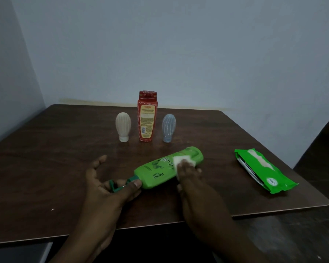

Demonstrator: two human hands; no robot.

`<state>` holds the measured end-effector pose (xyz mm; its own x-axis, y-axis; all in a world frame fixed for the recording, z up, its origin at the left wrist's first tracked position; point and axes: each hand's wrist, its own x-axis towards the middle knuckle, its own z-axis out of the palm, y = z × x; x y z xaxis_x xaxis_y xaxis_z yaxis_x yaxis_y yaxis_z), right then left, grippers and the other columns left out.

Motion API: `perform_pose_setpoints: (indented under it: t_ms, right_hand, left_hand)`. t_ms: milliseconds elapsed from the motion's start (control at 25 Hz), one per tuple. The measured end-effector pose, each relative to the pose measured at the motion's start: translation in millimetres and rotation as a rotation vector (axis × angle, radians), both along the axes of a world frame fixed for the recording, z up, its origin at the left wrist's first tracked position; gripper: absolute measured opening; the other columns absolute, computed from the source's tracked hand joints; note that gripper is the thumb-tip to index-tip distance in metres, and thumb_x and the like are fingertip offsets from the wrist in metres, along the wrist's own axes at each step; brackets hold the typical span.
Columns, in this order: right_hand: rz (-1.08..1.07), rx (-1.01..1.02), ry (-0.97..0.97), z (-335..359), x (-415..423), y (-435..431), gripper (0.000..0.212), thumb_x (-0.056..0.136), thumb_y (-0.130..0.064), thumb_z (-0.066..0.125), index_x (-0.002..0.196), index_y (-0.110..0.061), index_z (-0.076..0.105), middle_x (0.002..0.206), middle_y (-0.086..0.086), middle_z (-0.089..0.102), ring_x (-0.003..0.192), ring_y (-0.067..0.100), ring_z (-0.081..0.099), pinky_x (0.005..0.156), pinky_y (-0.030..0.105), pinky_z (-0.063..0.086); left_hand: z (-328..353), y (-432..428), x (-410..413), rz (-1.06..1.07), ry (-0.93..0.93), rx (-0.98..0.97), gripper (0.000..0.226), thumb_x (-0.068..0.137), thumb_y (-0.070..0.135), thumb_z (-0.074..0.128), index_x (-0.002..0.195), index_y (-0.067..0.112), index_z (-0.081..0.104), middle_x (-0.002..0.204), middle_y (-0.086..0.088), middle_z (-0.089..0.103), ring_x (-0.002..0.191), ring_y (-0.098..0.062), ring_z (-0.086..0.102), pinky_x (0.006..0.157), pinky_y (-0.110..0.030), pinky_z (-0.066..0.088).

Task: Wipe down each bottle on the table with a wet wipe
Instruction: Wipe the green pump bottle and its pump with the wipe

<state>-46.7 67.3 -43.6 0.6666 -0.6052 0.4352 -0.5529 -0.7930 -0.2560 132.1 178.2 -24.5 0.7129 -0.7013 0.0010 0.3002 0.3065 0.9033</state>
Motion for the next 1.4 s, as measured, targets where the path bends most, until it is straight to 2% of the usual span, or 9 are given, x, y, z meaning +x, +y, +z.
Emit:
perform_pose_setpoints:
  t_ms: [120, 360, 560, 800, 880, 1000, 1160, 1280, 1400]
  right_hand:
    - [0.087, -0.021, 0.017, 11, 1, -7, 0.055, 0.100, -0.033, 0.029, 0.153, -0.018, 0.028, 0.160, -0.005, 0.021, 0.150, 0.009, 0.016, 0.123, 0.031, 0.011]
    - [-0.214, 0.043, -0.081, 10, 0, -44, 0.052, 0.101, -0.015, 0.038, 0.152, -0.010, 0.030, 0.160, 0.006, 0.024, 0.149, 0.022, 0.025, 0.121, 0.029, 0.010]
    - [0.128, -0.129, 0.020, -6, 15, 34, 0.057, 0.095, -0.019, 0.038, 0.151, -0.010, 0.033, 0.158, 0.006, 0.030, 0.147, 0.020, 0.026, 0.120, 0.036, 0.020]
    - [-0.222, 0.072, -0.075, 9, -12, -44, 0.057, 0.099, -0.017, 0.035, 0.154, -0.010, 0.025, 0.161, 0.005, 0.017, 0.151, 0.021, 0.018, 0.120, 0.026, 0.005]
    - [-0.195, 0.017, -0.067, 6, 2, -15, 0.058, 0.097, -0.014, 0.038, 0.153, -0.008, 0.026, 0.159, 0.003, 0.014, 0.150, 0.024, 0.019, 0.122, 0.033, 0.013]
    - [-0.010, -0.168, -0.022, -16, 14, 39, 0.047, 0.100, -0.017, 0.032, 0.143, -0.004, 0.045, 0.150, 0.013, 0.042, 0.140, 0.028, 0.040, 0.115, 0.040, 0.031]
    - [-0.159, 0.048, -0.129, 0, -1, -9, 0.053, 0.098, -0.007, 0.046, 0.149, -0.005, 0.035, 0.156, 0.009, 0.033, 0.145, 0.027, 0.033, 0.120, 0.033, 0.019]
    - [-0.297, 0.236, -0.197, 21, -12, -34, 0.048, 0.104, -0.019, 0.040, 0.151, -0.009, 0.033, 0.154, 0.011, 0.040, 0.140, 0.025, 0.040, 0.113, 0.030, 0.029]
    - [-0.194, 0.290, -0.174, 19, 2, 5, 0.055, 0.105, -0.034, 0.025, 0.153, -0.009, 0.026, 0.159, 0.014, 0.029, 0.144, 0.026, 0.033, 0.119, 0.039, 0.026]
  left_hand:
    - [2, 2, -1, -0.015, 0.000, 0.003, 0.096, 0.071, -0.017, 0.074, 0.137, 0.044, 0.041, 0.069, -0.010, 0.063, 0.075, -0.024, 0.069, 0.084, -0.053, 0.060]
    - [4, 5, -3, -0.037, 0.002, 0.002, 0.098, 0.074, -0.022, 0.070, 0.138, 0.045, 0.039, 0.060, -0.003, 0.065, 0.064, -0.014, 0.070, 0.085, -0.055, 0.059]
    - [3, 6, -2, -0.037, -0.005, 0.011, 0.100, 0.069, -0.021, 0.073, 0.136, 0.045, 0.040, 0.065, -0.008, 0.071, 0.068, -0.021, 0.072, 0.084, -0.051, 0.060]
    - [3, 5, -1, -0.059, 0.006, 0.017, 0.097, 0.071, -0.023, 0.072, 0.132, 0.047, 0.041, 0.076, -0.016, 0.072, 0.084, -0.033, 0.072, 0.087, -0.054, 0.058]
    - [2, 5, -1, -0.055, 0.005, 0.011, 0.096, 0.071, -0.023, 0.072, 0.130, 0.047, 0.042, 0.078, -0.018, 0.071, 0.084, -0.033, 0.072, 0.084, -0.053, 0.060]
    - [1, 4, 0, -0.050, -0.025, 0.013, 0.096, 0.069, -0.022, 0.073, 0.132, 0.044, 0.042, 0.071, -0.011, 0.071, 0.075, -0.026, 0.071, 0.083, -0.050, 0.060]
    - [-2, 6, 1, -0.068, -0.051, 0.036, 0.097, 0.070, -0.022, 0.074, 0.132, 0.045, 0.042, 0.067, -0.007, 0.066, 0.076, -0.028, 0.067, 0.090, -0.053, 0.057]
    - [-2, 6, 1, -0.070, -0.047, 0.037, 0.097, 0.069, -0.023, 0.074, 0.130, 0.046, 0.043, 0.069, -0.010, 0.066, 0.079, -0.031, 0.067, 0.089, -0.055, 0.057]
    - [-2, 6, 2, -0.083, -0.045, 0.024, 0.096, 0.069, -0.022, 0.075, 0.129, 0.046, 0.044, 0.081, -0.022, 0.065, 0.084, -0.036, 0.067, 0.092, -0.059, 0.055]
